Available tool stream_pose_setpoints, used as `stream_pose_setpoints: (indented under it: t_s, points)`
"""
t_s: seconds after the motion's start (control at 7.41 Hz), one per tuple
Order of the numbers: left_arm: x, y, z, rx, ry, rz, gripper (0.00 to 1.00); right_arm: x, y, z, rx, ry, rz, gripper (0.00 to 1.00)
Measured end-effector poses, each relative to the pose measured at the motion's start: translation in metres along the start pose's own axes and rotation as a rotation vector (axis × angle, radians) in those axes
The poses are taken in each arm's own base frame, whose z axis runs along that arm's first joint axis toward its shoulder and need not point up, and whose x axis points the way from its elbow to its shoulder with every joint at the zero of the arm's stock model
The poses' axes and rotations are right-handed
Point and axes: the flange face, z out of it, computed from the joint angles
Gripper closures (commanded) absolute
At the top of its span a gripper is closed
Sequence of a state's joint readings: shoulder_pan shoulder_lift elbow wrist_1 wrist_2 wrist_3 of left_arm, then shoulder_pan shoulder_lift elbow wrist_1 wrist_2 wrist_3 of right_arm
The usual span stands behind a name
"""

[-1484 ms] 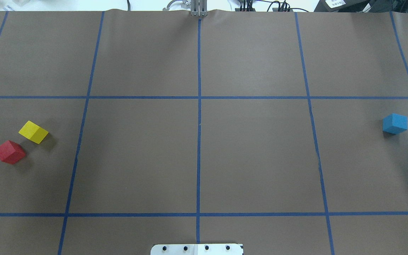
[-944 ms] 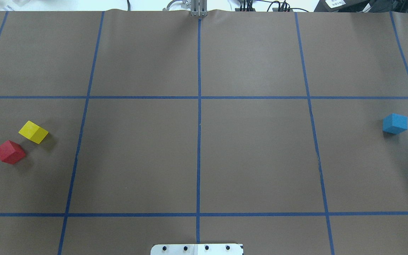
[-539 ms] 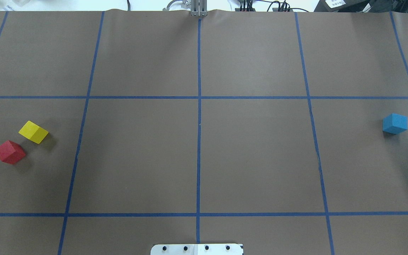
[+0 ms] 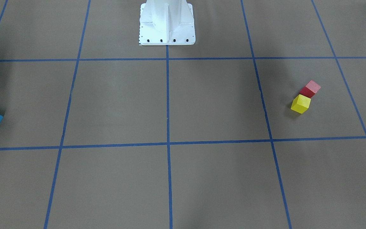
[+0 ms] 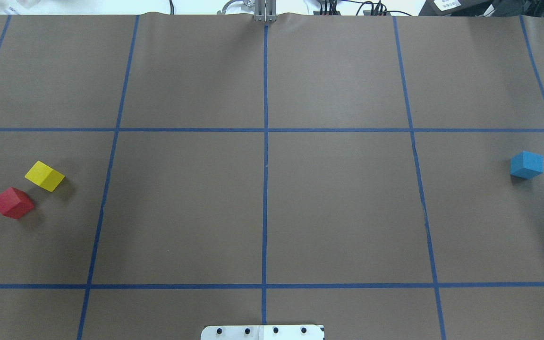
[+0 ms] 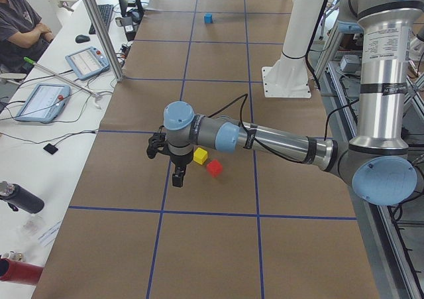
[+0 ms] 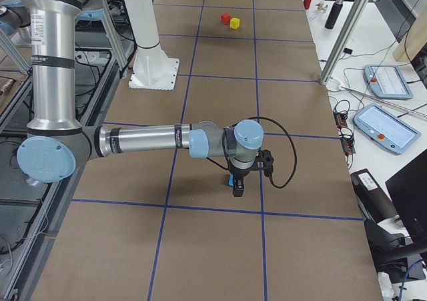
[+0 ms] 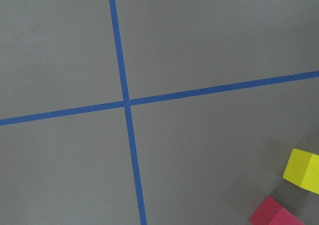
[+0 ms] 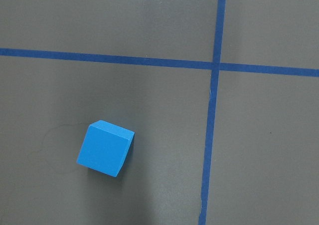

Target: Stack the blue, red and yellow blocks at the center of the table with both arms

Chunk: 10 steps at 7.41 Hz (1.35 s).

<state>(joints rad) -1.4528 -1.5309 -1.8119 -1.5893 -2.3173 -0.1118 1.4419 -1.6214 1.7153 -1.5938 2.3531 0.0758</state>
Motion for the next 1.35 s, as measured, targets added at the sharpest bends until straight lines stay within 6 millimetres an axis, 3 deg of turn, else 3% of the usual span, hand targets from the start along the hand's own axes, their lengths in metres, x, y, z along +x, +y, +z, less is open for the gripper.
stream_pose_setpoints:
  t_s: [0.4,0.94,1.35]
  points:
    - [-0.003,0.013,0.002,-0.009,0.003,-0.030,0.01,0.000,0.000,0.000,0.000,-0.001,0.001,0.00]
    - [0.000,0.015,0.001,-0.006,0.004,-0.025,0.00,0.001,0.001,0.001,0.006,-0.002,-0.007,0.00]
    - [-0.002,0.015,0.004,-0.011,0.003,-0.021,0.00,0.009,0.006,0.014,0.045,-0.004,-0.058,0.00]
